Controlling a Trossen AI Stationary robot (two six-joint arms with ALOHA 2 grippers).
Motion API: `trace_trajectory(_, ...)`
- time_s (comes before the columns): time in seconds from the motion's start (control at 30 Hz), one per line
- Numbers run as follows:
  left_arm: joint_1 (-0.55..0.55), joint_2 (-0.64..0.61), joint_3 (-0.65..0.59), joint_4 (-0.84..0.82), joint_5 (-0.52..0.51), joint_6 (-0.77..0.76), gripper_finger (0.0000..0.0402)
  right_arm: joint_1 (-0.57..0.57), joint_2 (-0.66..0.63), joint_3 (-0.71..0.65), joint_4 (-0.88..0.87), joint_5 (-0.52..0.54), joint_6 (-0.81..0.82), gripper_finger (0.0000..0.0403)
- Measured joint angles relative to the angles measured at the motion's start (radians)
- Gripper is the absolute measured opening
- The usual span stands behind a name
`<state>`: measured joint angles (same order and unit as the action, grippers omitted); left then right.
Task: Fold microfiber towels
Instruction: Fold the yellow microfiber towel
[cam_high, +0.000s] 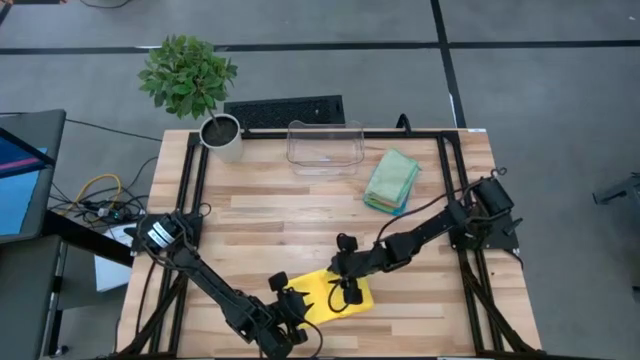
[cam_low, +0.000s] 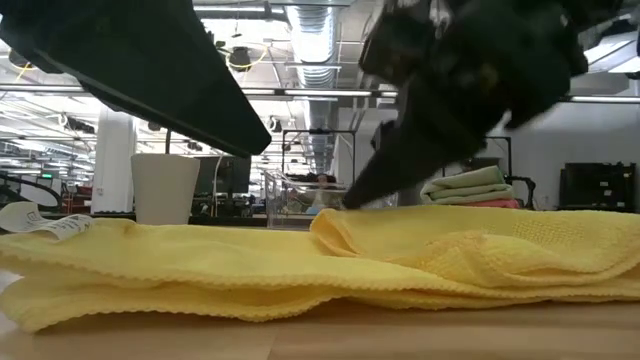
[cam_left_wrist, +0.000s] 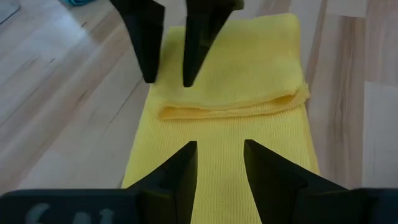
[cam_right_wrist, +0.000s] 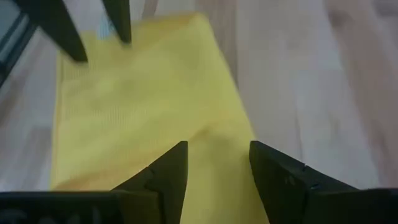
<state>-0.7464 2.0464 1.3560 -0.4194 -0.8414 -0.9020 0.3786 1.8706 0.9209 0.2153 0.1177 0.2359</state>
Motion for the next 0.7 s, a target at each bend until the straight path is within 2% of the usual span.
trace_trajectory(0.47,-0.002,0.000,0.000,-0.017,0.018,-0.027,0.0125,-0.017,0.000,0.021,-0.076,-0.013,-0.007,0.0181)
trace_trajectory(0.7,-0.002,0.000,0.000,-0.017,0.019,-0.027,0.0125,-0.021,0.000,0.021,-0.121,-0.006,-0.002,0.0138)
